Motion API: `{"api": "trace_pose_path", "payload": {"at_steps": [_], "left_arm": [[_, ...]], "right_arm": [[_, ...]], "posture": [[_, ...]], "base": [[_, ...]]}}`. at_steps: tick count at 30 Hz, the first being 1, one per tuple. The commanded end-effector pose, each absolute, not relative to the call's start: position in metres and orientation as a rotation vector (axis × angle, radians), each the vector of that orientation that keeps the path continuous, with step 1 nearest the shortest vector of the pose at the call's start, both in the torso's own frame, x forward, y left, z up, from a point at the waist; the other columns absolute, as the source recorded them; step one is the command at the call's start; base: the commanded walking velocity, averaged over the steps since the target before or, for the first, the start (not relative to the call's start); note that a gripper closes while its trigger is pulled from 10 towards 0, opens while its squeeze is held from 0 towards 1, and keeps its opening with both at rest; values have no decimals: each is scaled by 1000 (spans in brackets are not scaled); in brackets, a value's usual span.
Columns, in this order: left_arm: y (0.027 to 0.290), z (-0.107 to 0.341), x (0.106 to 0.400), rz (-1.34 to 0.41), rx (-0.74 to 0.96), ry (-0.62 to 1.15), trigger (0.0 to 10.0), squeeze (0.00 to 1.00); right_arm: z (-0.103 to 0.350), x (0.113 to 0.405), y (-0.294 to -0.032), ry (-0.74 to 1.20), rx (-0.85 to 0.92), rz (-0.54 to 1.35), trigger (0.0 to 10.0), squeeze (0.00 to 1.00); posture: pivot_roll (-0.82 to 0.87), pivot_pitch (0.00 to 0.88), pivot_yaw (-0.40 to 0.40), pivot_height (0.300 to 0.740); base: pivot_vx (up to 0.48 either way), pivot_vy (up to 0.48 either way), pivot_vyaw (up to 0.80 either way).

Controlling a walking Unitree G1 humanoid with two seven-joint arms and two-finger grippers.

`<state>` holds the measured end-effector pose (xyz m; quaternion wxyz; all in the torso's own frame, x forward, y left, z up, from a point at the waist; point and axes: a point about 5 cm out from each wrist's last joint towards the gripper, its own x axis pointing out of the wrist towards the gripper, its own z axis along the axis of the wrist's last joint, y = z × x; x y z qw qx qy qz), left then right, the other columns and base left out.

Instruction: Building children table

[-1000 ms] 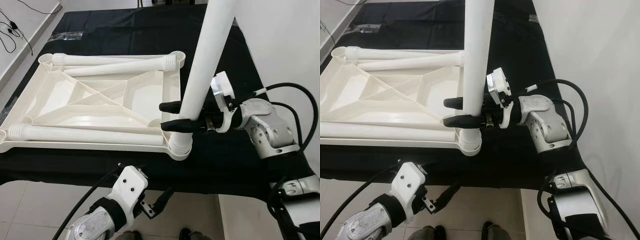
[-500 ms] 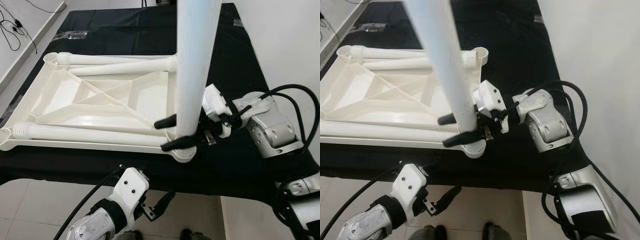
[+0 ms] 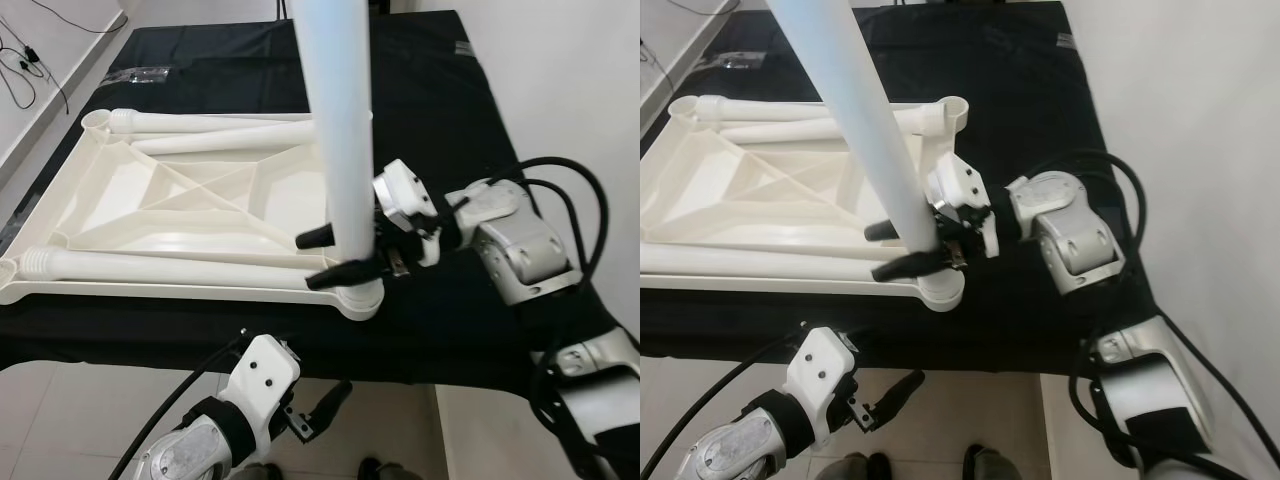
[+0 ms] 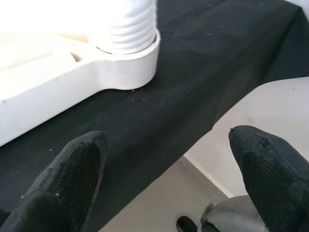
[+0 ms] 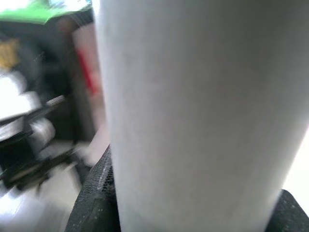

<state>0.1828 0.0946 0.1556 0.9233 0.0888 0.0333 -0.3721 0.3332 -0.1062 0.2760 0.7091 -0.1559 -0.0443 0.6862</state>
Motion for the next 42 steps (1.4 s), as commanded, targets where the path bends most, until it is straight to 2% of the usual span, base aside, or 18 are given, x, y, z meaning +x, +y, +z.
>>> {"api": "trace_pose_path", "payload": {"at_steps": [1,9,18,25,28,30,33,35,36,37,38,41,42], "left_arm": [[95,152,180,-765,188,98,10000,0],[95,152,181,-763,189,94,10000,0],[96,152,181,-765,190,94,10000,0],[96,152,181,-762,192,95,10000,0],[96,152,181,-763,193,96,10000,0],[97,151,181,-761,194,97,10000,0],[97,151,181,-760,195,97,10000,0],[96,151,182,-757,194,95,10000,0],[96,151,182,-757,194,95,10000,0],[96,151,183,-755,193,94,10000,0],[96,151,183,-755,193,94,10000,0],[97,150,185,-750,195,92,10000,0],[97,150,185,-750,195,92,10000,0]], "right_arm": [[257,343,-112,-13,-309,1403,10000,0],[239,353,-117,30,-313,1219,10000,0],[231,348,-117,3,-264,1163,10000,0],[208,345,-119,69,-234,1038,10000,0],[203,346,-126,93,-200,904,10000,0],[194,340,-135,134,-175,747,10000,0],[187,334,-138,159,-181,662,10000,0],[166,303,-139,165,-195,249,10000,0],[166,303,-139,165,-195,249,10000,0],[163,289,-134,143,-161,142,10000,0],[163,289,-134,143,-161,142,10000,0],[166,287,-106,83,-179,145,10000,0],[166,287,-106,83,-179,145,10000,0]], "posture": [[40,279,8,740],[38,284,10,740],[37,288,9,740],[38,292,7,740],[37,293,-2,740],[33,291,-5,740],[32,290,-6,740],[33,289,-17,740],[33,289,-17,740],[36,290,-14,740],[36,290,-14,740],[32,272,-1,740],[32,272,-1,740]], "base": [[0,0,0],[0,0,0],[0,0,0],[0,0,0],[0,0,0],[0,0,0],[0,0,0],[0,0,0],[0,0,0],[0,0,0],[0,0,0],[0,0,0],[0,0,0]]}}
